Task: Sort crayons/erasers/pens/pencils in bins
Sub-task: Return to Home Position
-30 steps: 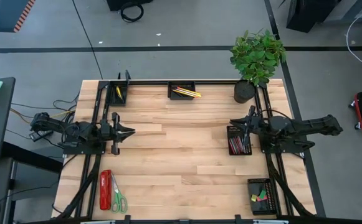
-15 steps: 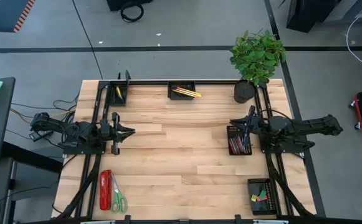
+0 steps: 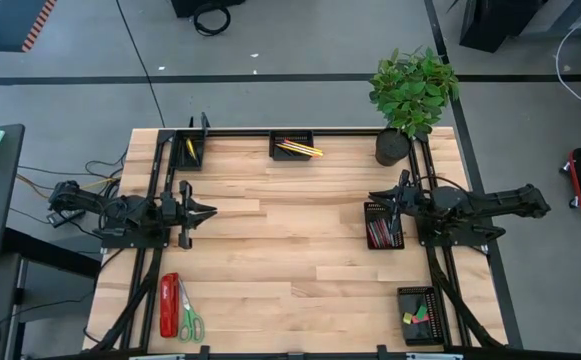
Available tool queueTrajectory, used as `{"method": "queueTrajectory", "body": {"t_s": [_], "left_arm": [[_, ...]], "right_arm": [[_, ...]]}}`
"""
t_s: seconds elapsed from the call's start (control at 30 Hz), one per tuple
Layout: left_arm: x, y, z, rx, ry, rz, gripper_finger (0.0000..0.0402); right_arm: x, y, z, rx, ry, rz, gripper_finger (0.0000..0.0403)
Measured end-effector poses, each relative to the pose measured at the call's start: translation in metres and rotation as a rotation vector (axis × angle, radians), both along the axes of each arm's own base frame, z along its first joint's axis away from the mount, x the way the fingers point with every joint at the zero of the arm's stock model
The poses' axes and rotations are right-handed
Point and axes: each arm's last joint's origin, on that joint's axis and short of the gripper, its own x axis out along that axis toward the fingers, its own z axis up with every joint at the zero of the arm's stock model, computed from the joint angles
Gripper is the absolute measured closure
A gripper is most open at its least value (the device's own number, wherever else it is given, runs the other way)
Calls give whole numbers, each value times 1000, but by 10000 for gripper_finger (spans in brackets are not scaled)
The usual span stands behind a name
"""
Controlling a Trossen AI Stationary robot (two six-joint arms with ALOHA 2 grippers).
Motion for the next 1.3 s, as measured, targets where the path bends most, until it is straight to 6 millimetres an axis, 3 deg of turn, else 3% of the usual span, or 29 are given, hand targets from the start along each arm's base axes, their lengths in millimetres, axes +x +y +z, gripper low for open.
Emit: {"method": "queueTrajectory", "body": {"t_s": [1.3], "left_arm": [[0,0,0,0,0,0,362]], "right_arm": [[0,0,0,0,0,0,363]]}}
